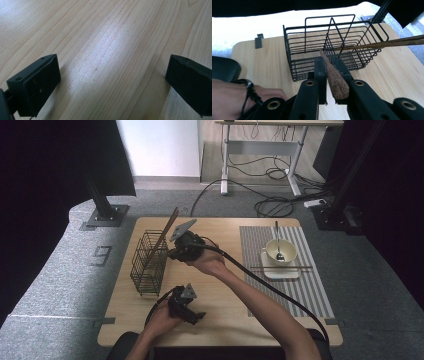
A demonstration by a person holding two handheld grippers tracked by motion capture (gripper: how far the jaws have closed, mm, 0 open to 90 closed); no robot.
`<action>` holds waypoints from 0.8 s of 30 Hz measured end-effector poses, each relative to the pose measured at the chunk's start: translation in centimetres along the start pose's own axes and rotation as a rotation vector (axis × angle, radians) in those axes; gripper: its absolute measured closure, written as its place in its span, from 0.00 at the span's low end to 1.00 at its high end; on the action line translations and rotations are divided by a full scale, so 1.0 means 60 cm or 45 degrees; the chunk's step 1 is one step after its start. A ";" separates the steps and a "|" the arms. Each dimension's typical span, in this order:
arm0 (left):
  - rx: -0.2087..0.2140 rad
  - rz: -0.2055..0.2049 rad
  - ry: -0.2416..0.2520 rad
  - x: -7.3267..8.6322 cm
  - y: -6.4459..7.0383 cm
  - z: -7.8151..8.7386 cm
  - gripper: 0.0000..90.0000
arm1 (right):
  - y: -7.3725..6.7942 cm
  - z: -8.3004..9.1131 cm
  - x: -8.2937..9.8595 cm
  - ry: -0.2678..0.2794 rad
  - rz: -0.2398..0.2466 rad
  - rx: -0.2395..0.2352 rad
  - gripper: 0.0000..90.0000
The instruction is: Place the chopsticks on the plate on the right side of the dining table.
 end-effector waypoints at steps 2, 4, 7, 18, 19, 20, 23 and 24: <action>0.000 0.001 0.000 0.000 0.000 0.000 0.00 | 0.000 0.008 -0.001 0.005 -0.007 -0.012 0.91; 0.001 0.001 0.000 0.000 0.000 0.000 0.00 | 0.000 0.015 -0.003 0.014 -0.016 -0.023 0.91; 0.001 0.001 0.000 0.000 0.000 0.000 0.00 | -0.002 0.024 -0.007 0.023 -0.025 -0.034 0.91; 0.000 0.000 0.000 0.000 0.000 0.000 0.00 | -0.003 0.063 -0.018 0.063 -0.061 -0.037 0.91; 0.000 0.000 0.000 0.000 0.000 0.000 0.00 | -0.002 0.067 -0.019 0.068 -0.069 -0.040 0.91; 0.000 0.000 0.000 0.000 0.000 0.000 0.00 | -0.002 0.072 -0.020 0.076 -0.076 -0.043 0.91; 0.000 0.000 0.000 0.000 0.000 0.000 0.00 | -0.001 0.087 -0.024 0.098 -0.077 -0.051 0.91; 0.000 0.000 0.000 0.000 0.000 0.000 0.00 | -0.001 0.090 -0.025 0.106 -0.077 -0.052 0.91</action>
Point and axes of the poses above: each handheld gripper's, and its own axes: z roughly backward along the jaws, x roughly out of its underside, y roughly to its right, the point moved 7 cm from there along -z, roughly forward along the jaws, and after that the axes turned 13 degrees about y, right-handed, at the moved point
